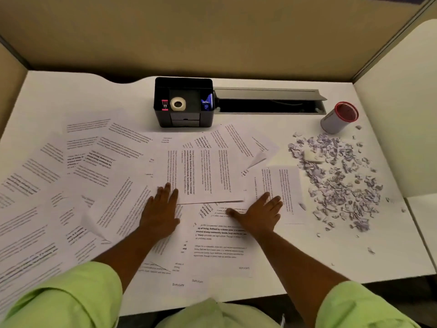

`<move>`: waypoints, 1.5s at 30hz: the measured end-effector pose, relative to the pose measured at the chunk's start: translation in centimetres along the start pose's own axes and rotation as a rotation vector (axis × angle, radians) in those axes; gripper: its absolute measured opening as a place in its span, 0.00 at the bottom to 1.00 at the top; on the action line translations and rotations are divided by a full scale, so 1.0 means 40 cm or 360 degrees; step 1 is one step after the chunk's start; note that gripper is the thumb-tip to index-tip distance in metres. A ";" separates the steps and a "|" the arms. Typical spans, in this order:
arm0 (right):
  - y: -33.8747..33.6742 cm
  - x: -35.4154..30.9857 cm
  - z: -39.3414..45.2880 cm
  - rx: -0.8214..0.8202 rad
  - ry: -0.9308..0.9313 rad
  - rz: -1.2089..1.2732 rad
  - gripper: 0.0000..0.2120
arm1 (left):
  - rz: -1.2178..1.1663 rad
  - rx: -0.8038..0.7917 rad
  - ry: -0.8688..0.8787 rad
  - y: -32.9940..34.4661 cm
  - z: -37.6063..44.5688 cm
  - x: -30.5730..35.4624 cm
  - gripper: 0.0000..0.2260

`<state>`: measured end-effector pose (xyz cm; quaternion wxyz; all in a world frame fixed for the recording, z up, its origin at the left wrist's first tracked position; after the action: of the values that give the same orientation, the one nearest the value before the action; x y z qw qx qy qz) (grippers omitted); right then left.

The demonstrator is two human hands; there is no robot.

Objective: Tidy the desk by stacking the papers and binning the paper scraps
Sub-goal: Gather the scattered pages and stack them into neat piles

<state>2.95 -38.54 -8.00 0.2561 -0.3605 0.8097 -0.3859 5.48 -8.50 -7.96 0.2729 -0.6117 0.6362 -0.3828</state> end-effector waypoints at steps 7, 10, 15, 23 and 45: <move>-0.003 -0.046 -0.027 0.0114 -0.0276 -0.0046 0.59 | -0.0086 0.0088 0.0018 0.012 -0.052 0.054 0.39; -0.025 -0.067 -0.033 0.0241 -0.0475 -0.0005 0.53 | -0.0138 0.0276 0.0026 -0.020 -0.066 0.070 0.33; -0.074 -0.039 0.005 0.0368 -0.0415 0.0096 0.46 | -0.0217 0.0315 -0.0047 -0.042 -0.043 0.039 0.33; -0.076 -0.111 0.065 0.0100 -0.0372 0.0501 0.41 | -0.0125 0.0075 -0.0100 -0.006 -0.022 0.015 0.42; -0.177 -0.241 0.058 -0.0692 -0.0692 0.1555 0.16 | -0.0979 0.0176 -0.0046 -0.223 0.116 0.002 0.48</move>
<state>13.15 -35.16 -2.27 0.4852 -0.0602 0.8716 0.0352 14.32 -8.92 -3.23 0.1861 -0.7651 0.3954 -0.4729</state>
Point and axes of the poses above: each hand's wrist, its own z-axis towards the middle knuckle, its own y-axis out of the palm, x = y × z, the point moved 7 cm from there along z, towards the middle knuckle, and after that the axes turned 2 degrees about -x, right-handed, at the moved point
